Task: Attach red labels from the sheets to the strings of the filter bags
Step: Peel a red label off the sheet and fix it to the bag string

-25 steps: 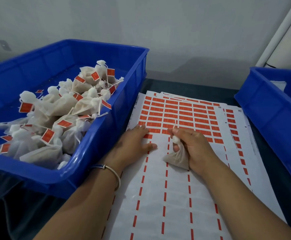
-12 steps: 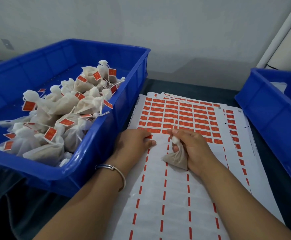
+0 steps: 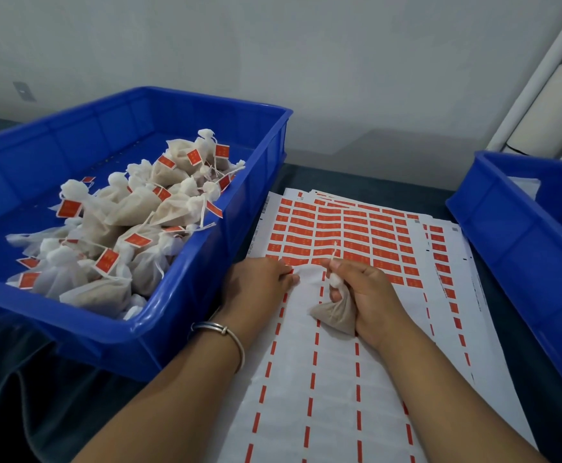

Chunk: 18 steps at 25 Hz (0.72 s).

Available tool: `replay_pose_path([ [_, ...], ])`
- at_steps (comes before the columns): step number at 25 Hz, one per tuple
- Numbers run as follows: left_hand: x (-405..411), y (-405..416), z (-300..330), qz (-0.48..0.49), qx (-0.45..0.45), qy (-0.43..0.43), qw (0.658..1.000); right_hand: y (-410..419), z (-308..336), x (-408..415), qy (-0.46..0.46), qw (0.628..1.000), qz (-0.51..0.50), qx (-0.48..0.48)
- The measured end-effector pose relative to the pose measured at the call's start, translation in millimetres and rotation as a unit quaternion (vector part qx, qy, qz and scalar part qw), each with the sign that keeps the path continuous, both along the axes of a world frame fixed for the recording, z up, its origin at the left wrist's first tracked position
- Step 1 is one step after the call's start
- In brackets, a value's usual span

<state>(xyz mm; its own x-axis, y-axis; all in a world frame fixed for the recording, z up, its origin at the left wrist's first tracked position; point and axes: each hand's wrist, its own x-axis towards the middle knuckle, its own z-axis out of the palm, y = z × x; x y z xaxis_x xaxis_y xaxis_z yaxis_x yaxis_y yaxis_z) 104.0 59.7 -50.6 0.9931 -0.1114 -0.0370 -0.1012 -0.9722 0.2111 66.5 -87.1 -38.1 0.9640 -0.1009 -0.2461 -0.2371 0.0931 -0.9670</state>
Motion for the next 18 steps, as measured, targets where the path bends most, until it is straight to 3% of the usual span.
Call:
replay_pose_path([
  [9, 3, 0, -2, 0.017, -0.023, -0.009, 1.0, -5, 0, 2, 0.01, 1.0, 0.018, 0.012],
  [18, 4, 2, -12, 0.099, -0.174, -0.008, 0.98, -7, 0, 4, 0.012, 0.999, 0.04, 0.013],
])
